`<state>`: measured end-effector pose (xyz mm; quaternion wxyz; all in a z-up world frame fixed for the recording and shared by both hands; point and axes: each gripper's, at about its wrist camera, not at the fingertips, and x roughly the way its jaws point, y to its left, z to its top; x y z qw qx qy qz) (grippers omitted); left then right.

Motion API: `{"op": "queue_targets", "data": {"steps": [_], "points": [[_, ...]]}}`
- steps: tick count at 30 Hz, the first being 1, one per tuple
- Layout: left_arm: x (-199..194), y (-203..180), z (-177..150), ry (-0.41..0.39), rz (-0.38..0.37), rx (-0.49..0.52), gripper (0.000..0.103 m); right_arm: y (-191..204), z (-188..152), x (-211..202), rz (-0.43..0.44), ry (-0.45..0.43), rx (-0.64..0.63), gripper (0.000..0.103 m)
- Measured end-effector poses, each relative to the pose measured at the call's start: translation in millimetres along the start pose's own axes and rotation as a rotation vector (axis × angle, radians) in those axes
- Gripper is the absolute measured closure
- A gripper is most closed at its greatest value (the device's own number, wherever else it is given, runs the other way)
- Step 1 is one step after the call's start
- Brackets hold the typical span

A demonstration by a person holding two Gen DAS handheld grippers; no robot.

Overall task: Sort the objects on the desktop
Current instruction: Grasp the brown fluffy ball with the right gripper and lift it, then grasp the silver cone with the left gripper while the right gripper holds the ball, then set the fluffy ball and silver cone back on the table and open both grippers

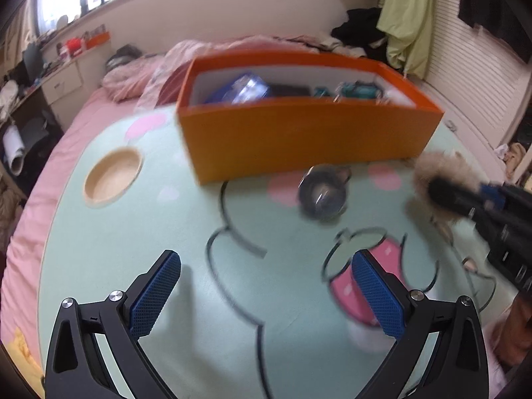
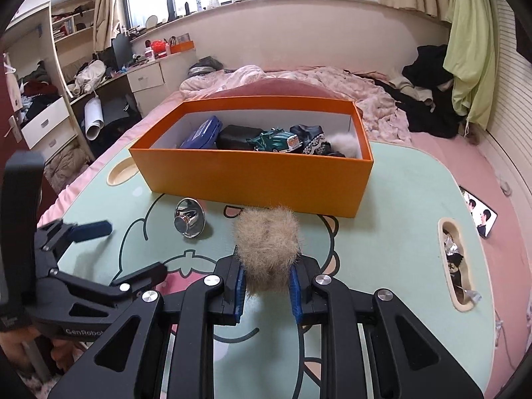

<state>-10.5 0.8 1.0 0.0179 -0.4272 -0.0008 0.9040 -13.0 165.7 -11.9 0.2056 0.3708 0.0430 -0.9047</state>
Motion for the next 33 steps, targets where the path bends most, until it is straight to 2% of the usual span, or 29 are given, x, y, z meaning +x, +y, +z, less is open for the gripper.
{"op": "queue_targets", "data": {"steps": [5, 7, 8, 9, 11, 12, 13, 20, 26, 30, 31, 32, 33], "points": [[11.5, -11.3, 27.9, -0.017, -0.023, 0.020, 0.000, 3.6, -1.0, -2.7, -0.043, -0.019, -0.018, 0.081], [19.1, -17.0, 33.7, -0.015, -0.043, 0.033, 0.005, 2.2, -1.5, -6.0, -0.065, -0.030, -0.021, 0.081], [23.2, -20.0, 35.6, -0.009, -0.049, 0.042, 0.015, 1.8, -1.9, -7.2, -0.072, -0.032, -0.024, 0.081], [28.6, -22.9, 36.1, 0.006, -0.060, 0.054, 0.032, 1.3, -2.0, -8.5, -0.077, -0.034, -0.025, 0.081], [31.9, -27.9, 34.0, 0.005, -0.077, 0.094, 0.049, 0.5, -2.3, -10.1, -0.077, -0.039, -0.025, 0.081], [30.4, -29.5, 32.4, 0.001, -0.089, 0.111, 0.066, -0.2, -2.5, -10.6, -0.075, -0.040, -0.023, 0.081], [27.7, -29.9, 30.2, -0.010, -0.089, 0.120, 0.068, -0.7, -3.1, -11.0, -0.077, -0.041, -0.023, 0.081], [-0.3, -16.0, 7.4, -0.056, -0.108, 0.109, 0.069, 8.0, -5.2, -12.2, -0.096, -0.047, -0.064, 0.081], [-11.6, 4.8, -13.1, -0.060, -0.045, 0.036, 0.069, 20.7, -16.1, -5.9, -0.099, -0.025, -0.121, 0.080], [-6.7, 13.7, -17.3, -0.053, -0.047, -0.007, 0.067, 28.0, -23.1, 3.8, -0.108, 0.013, -0.152, 0.080], [-6.6, 14.0, -18.1, -0.056, -0.048, -0.009, 0.063, 28.9, -24.8, 5.6, -0.108, 0.020, -0.158, 0.080], [-7.0, 14.5, -18.6, -0.057, -0.045, -0.010, 0.047, 29.7, -26.6, 7.4, -0.108, 0.027, -0.164, 0.080], [-5.7, 14.5, -18.8, -0.052, -0.030, -0.013, 0.022, 30.1, -28.3, 9.2, -0.108, 0.035, -0.169, 0.079]]}}
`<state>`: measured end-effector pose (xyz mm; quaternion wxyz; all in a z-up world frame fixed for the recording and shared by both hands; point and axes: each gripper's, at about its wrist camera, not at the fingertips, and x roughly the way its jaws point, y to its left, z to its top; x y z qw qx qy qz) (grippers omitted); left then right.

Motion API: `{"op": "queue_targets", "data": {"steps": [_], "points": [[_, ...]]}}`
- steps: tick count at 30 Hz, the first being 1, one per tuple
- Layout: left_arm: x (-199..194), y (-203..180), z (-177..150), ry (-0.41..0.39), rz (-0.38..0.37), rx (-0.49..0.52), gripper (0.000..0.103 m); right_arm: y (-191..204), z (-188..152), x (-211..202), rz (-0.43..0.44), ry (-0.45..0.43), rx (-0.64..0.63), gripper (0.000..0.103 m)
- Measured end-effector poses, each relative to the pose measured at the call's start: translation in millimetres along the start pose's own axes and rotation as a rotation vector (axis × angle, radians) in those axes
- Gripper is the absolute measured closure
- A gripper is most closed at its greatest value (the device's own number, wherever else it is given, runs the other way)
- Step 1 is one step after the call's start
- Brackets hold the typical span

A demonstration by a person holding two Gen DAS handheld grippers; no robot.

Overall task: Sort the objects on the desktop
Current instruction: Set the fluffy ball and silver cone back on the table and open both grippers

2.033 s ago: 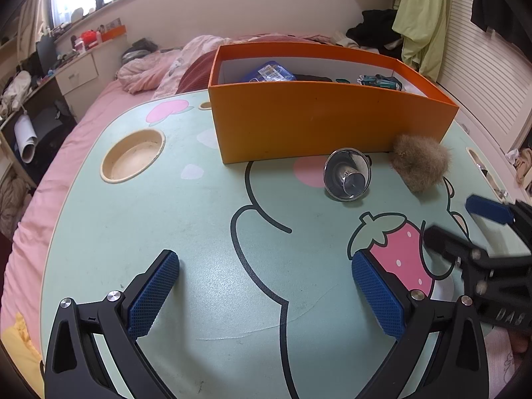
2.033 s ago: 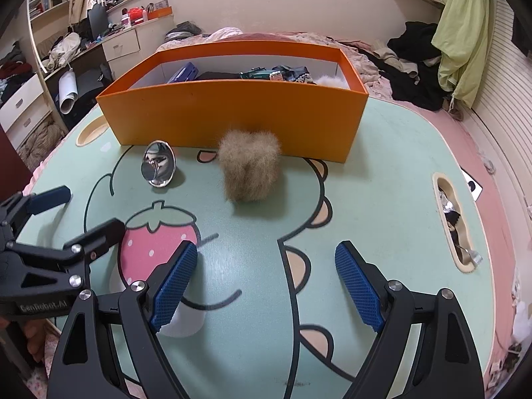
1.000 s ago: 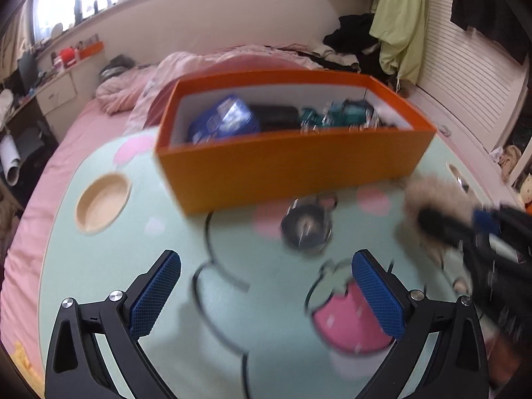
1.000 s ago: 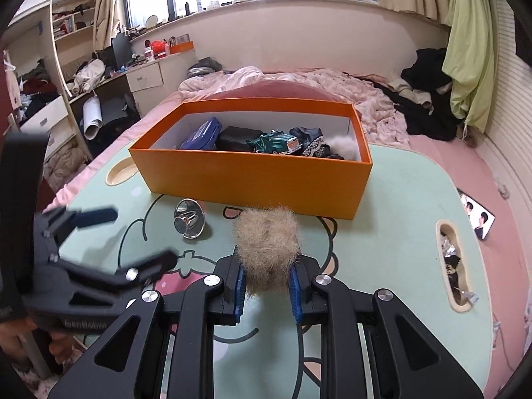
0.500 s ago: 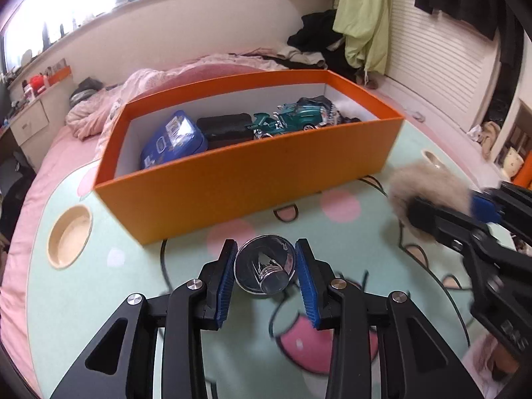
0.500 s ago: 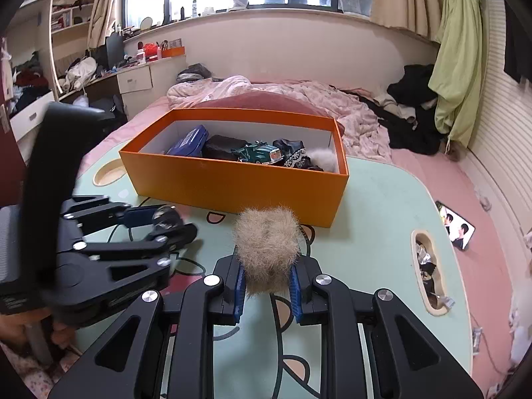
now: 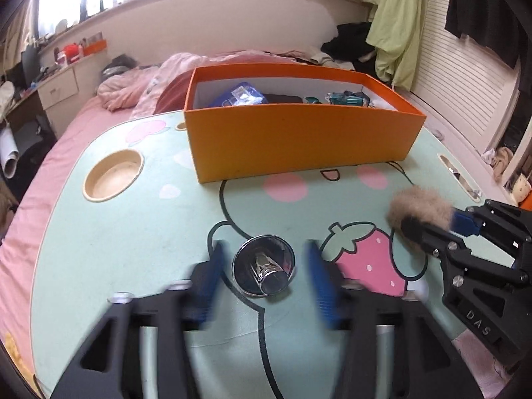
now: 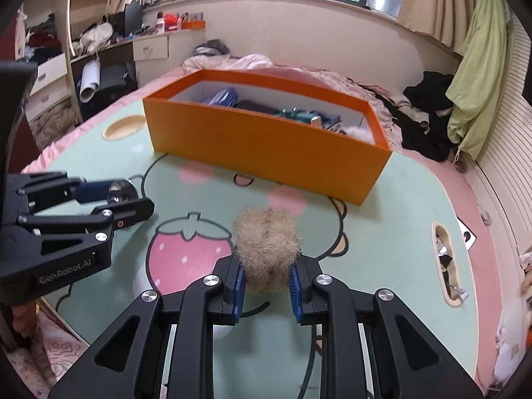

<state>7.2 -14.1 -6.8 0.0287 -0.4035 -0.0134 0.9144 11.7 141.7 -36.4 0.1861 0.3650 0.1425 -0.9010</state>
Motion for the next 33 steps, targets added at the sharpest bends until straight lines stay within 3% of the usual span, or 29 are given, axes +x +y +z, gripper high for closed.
{"op": "queue_targets", "data": {"steps": [1, 3, 5, 11, 18, 22, 33], "points": [[3.3, 0.8, -0.8, 0.015, 0.019, -0.005, 0.011, -0.2, -0.7, 1.2, 0.001, 0.005, 0.001, 0.078], [4.3, 2.8, -3.1, 0.022, 0.024, -0.014, 0.008, -2.2, -1.1, 3.6, 0.008, 0.015, 0.009, 0.071], [4.2, 4.2, -2.9, 0.023, 0.027, -0.018, 0.007, -4.8, -1.7, 9.8, 0.011, 0.045, 0.018, 0.041], [7.9, 1.9, -4.3, 0.043, 0.060, -0.001, 0.003, -28.3, -3.9, 20.0, 0.038, 0.081, 0.119, 0.015], [7.5, 4.2, -5.0, 0.045, 0.067, -0.013, 0.002, -30.7, -3.7, 21.4, 0.036, 0.089, 0.126, 0.010], [8.1, 5.8, -4.9, 0.047, 0.070, -0.013, 0.001, -29.2, -4.1, 23.7, 0.046, 0.102, 0.115, 0.000], [9.2, 7.8, -4.7, 0.057, 0.072, -0.010, 0.000, -28.2, -5.2, 21.4, 0.046, 0.103, 0.115, 0.000]]}}
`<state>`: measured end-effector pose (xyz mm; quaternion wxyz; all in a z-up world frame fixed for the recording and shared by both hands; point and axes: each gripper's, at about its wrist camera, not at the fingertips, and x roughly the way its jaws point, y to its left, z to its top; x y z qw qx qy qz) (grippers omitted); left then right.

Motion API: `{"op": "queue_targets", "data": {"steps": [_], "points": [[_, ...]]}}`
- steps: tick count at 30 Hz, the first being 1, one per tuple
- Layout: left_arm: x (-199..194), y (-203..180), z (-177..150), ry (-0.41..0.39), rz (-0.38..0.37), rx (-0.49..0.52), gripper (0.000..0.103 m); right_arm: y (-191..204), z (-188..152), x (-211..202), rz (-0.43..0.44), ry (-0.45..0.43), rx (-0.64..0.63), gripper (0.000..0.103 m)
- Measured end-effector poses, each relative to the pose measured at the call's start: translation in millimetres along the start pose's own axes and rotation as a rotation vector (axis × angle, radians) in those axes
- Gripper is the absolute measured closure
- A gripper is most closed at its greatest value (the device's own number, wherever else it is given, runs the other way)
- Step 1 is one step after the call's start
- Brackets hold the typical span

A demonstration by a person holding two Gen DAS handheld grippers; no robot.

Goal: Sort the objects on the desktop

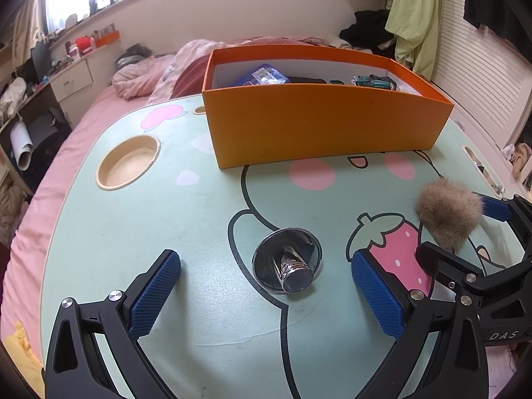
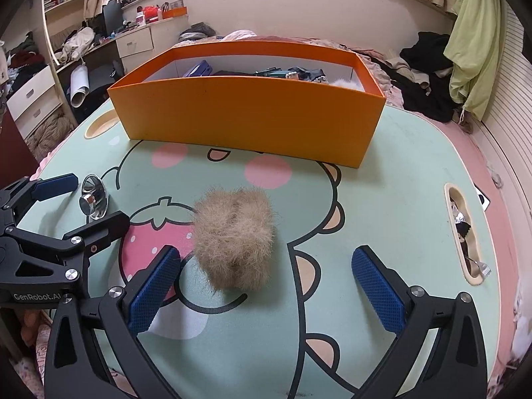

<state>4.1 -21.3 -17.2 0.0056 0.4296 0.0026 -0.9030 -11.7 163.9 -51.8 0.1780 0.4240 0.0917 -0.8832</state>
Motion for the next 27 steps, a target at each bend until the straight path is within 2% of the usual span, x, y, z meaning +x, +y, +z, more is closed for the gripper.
{"op": "queue_targets", "data": {"steps": [7, 17, 27], "points": [[7.0, 2.3, 10.0, 0.045, 0.019, -0.023, 0.000, 0.4, 5.5, 4.5, 0.005, 0.039, -0.010, 0.000], [29.3, 10.0, 33.3, 0.014, 0.114, -0.141, 0.000, -5.9, 28.6, 26.2, -0.035, 0.017, 0.045, 0.000], [26.6, 7.7, 39.1, 0.016, 0.112, -0.145, 0.000, -2.8, 35.7, 30.6, -0.012, 0.033, 0.011, 0.000]]}}
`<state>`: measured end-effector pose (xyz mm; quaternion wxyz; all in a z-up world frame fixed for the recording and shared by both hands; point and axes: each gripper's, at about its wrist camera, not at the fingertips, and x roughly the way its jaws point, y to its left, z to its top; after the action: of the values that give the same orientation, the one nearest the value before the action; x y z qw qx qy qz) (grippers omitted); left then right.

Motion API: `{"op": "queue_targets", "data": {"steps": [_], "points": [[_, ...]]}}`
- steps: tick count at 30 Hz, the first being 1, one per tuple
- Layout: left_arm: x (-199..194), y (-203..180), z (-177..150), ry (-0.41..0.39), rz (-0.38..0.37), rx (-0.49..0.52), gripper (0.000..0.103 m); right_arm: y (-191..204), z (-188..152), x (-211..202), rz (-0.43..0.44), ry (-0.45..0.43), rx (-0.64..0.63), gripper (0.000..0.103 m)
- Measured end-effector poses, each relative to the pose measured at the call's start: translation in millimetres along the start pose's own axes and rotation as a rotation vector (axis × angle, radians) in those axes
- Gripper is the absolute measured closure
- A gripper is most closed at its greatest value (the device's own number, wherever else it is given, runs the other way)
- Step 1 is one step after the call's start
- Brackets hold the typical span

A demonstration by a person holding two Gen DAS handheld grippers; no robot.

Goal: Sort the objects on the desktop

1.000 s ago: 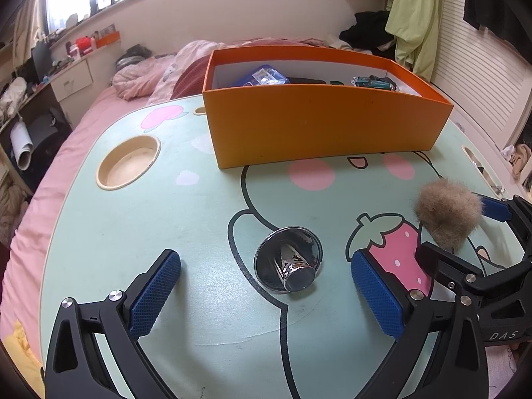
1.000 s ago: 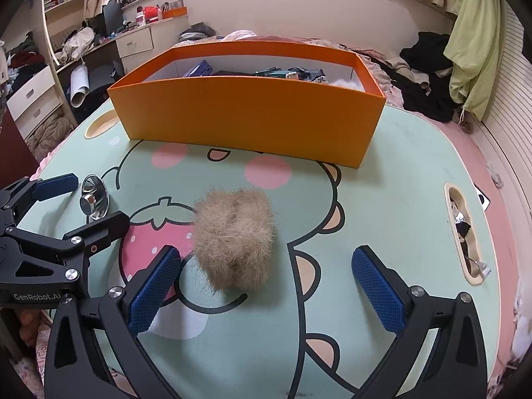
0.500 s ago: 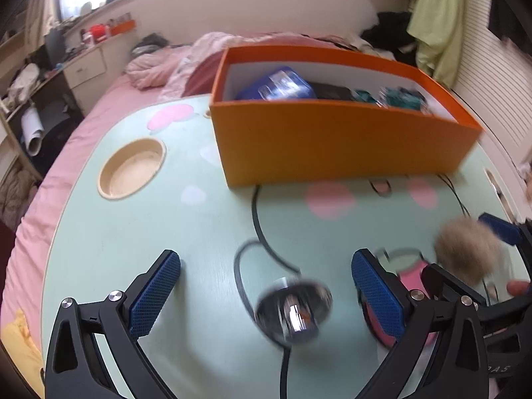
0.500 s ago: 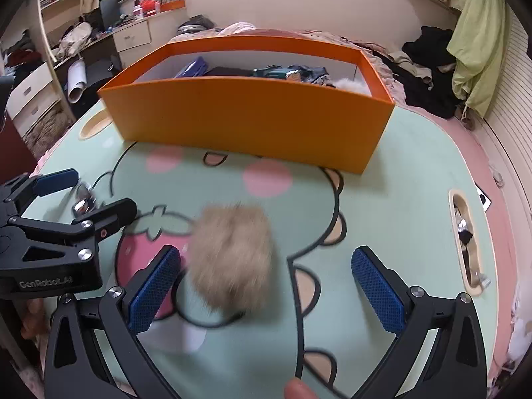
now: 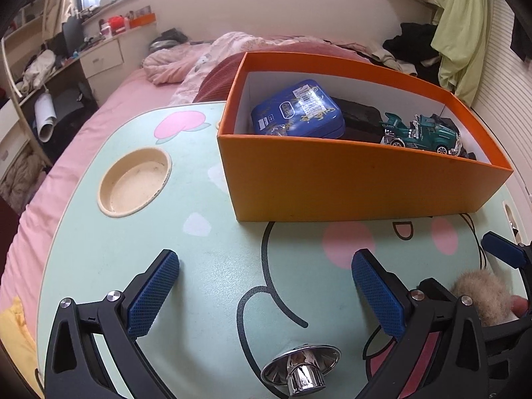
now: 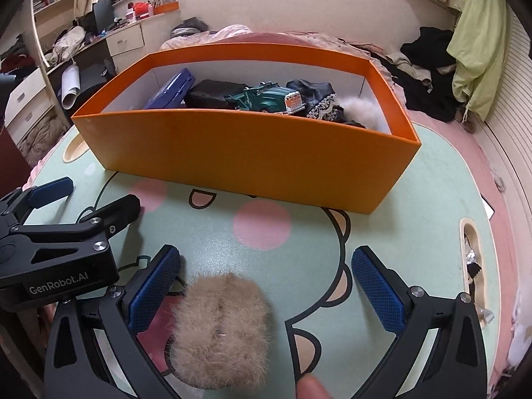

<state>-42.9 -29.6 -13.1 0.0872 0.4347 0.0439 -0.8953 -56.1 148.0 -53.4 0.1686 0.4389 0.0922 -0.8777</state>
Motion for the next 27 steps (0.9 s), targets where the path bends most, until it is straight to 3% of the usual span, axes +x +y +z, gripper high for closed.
{"op": "queue_targets", "data": {"steps": [8, 27], "points": [[0.8, -0.3, -0.8, 0.000, 0.001, 0.001, 0.000, 1.9, -18.1, -11.3, 0.020, -0.048, -0.027, 0.000], [1.6, 0.1, -0.8, -0.001, 0.000, 0.001, 0.000, 5.7, -18.2, -10.4, 0.032, -0.051, -0.042, 0.000]]}}
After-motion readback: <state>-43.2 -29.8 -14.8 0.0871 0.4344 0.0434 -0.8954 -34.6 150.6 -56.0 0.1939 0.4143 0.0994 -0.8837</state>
